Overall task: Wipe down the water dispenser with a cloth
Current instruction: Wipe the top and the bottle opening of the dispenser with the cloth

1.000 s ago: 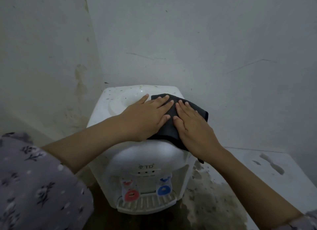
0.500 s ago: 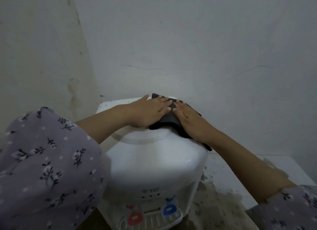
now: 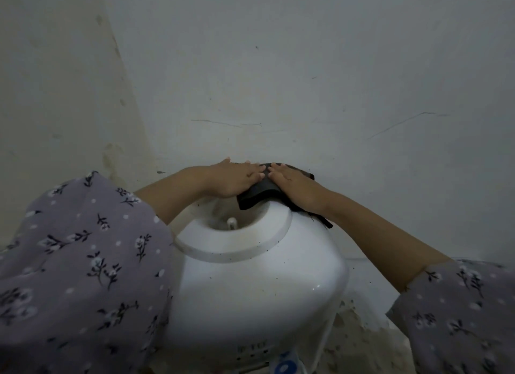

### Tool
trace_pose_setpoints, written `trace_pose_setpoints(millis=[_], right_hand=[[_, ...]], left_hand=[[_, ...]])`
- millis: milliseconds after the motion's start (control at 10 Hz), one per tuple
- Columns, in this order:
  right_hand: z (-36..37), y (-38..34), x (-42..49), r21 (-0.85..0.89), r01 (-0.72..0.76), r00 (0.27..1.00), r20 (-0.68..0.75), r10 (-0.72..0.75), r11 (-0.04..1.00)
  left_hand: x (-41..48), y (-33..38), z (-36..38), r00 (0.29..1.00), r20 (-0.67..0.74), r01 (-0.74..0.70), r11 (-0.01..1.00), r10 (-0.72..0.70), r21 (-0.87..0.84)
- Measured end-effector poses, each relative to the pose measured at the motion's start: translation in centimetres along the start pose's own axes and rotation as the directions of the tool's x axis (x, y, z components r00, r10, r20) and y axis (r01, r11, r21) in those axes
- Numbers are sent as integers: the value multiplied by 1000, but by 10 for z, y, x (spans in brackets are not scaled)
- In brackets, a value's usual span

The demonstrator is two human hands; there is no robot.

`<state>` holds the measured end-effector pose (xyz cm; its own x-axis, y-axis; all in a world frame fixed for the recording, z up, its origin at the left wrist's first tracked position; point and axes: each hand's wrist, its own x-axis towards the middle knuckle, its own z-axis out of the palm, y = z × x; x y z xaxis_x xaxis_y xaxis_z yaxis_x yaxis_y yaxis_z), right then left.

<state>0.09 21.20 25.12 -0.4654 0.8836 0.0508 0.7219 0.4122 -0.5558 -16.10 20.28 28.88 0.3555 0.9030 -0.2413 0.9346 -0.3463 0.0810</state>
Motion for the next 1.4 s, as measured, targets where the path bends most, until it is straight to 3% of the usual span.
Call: trace_pose_setpoints(millis=[100,300,500,800,1100,1300,1400], right_hand=[[-2,-4,12,8,-53,997,52,53,999],[-3,-21,30,-78,50,987,158,-37,996],[9,-46,44,-119,54,976,216,-27,991],[31,-85,51,-337,114,981,185,-53,935],[56,-125,57,-445,162,975,208,-74,881],[71,-148,52,-512,189,967,246,-68,838],[78,-153,44,-538,189,972,221,-79,822]], left_hand=[[0,-7,-3,1000,-20,-6,999,5,-50],[-8,-25,-1,998,-61,8,994,-15,-108],[-27,-48,6,994,-90,42,979,-61,-199],[-56,-80,17,989,-112,42,920,-93,-390],[-88,-114,39,978,-147,82,927,-145,-365],[-109,-127,58,975,-181,12,845,-128,-534],[-122,-122,69,973,-200,-49,742,-116,-668]])
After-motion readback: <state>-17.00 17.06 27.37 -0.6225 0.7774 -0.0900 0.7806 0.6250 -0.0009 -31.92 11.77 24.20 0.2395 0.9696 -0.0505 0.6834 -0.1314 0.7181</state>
